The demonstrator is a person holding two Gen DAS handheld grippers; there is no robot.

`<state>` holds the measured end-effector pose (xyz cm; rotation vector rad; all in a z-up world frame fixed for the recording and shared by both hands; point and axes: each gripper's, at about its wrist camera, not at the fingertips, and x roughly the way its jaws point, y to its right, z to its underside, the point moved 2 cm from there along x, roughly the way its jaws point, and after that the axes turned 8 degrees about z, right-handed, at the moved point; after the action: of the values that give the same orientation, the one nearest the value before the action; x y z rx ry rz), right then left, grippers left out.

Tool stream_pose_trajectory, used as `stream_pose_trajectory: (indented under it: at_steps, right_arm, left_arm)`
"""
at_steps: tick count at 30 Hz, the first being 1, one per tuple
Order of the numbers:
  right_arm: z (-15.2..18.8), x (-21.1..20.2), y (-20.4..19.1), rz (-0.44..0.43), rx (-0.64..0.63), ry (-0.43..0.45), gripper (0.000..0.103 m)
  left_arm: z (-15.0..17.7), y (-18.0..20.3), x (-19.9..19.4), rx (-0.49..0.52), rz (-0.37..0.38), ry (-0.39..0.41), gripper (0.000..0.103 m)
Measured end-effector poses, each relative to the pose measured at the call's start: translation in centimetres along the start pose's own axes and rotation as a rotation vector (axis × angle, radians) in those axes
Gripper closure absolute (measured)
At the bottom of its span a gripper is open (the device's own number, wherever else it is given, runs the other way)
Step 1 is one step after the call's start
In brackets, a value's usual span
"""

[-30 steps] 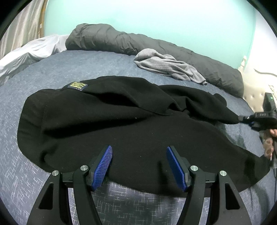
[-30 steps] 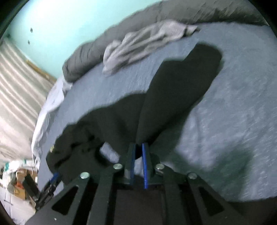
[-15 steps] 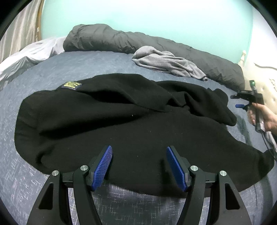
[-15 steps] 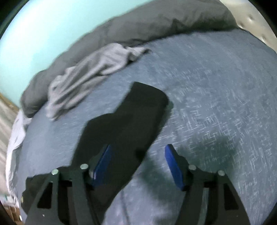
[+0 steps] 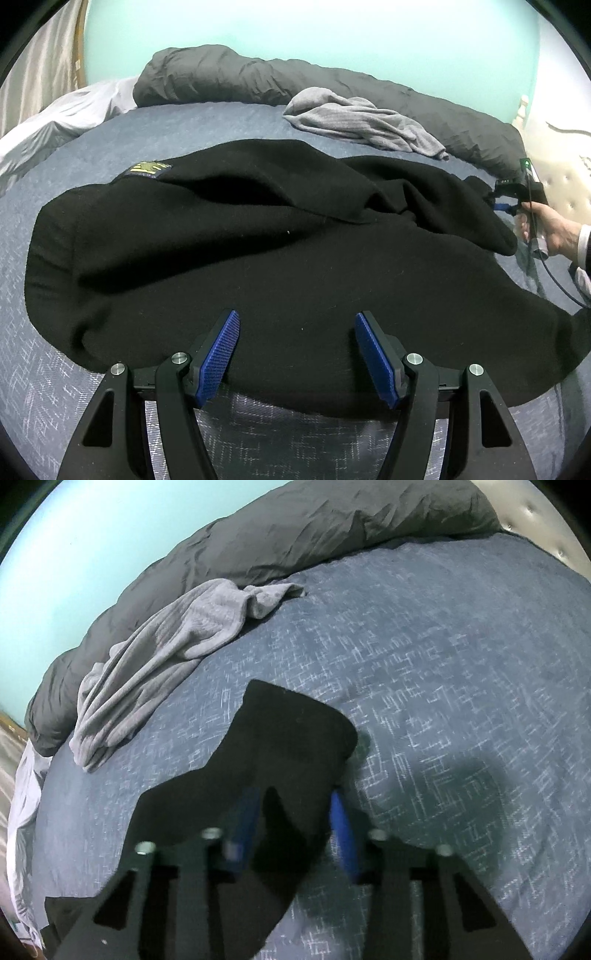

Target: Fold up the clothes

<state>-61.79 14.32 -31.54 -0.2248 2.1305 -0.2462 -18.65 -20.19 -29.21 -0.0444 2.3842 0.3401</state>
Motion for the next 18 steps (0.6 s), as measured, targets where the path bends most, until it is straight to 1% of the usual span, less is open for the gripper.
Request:
stream_pose_trajectory:
  at_steps: [1,4,6,9,13,18]
  right_arm:
    - [0.1,-0.1,-0.3,-0.006,-0.019,0.007,0.093]
    - [0.2,-1.5,-0.6,-0.024,-0.060,0.050,0.098]
    - [0.1,-2.8,-0.5,-0.032,-0.073,0.080,0.098]
    - [0.2,-5.9,0.5,-0.064,-0.059,0.136,0.099]
    - [0.7,-10.3,1.9,-0.093,-0.060,0.175,0.099]
    - [1.6,-16.7,5.3,-0.100,-0.048,0.218,0.099]
  left_arm:
    - [0.0,0.0,0.0,0.002,0.000,-0.001,0.034]
    - [0.0,0.0,0.0,0.000,0.003,-0.001,0.034]
    - [-0.1,0.1,0.0,0.000,0.005,0.001,0.034]
    - [0.0,0.2,0.0,0.002,0.005,0.000,0.034]
    - [-0.1,0.3,-0.3,0.000,0.008,0.002,0.034]
    - [-0.3,0.4,-0.5,-0.012,0.012,0.008,0.034]
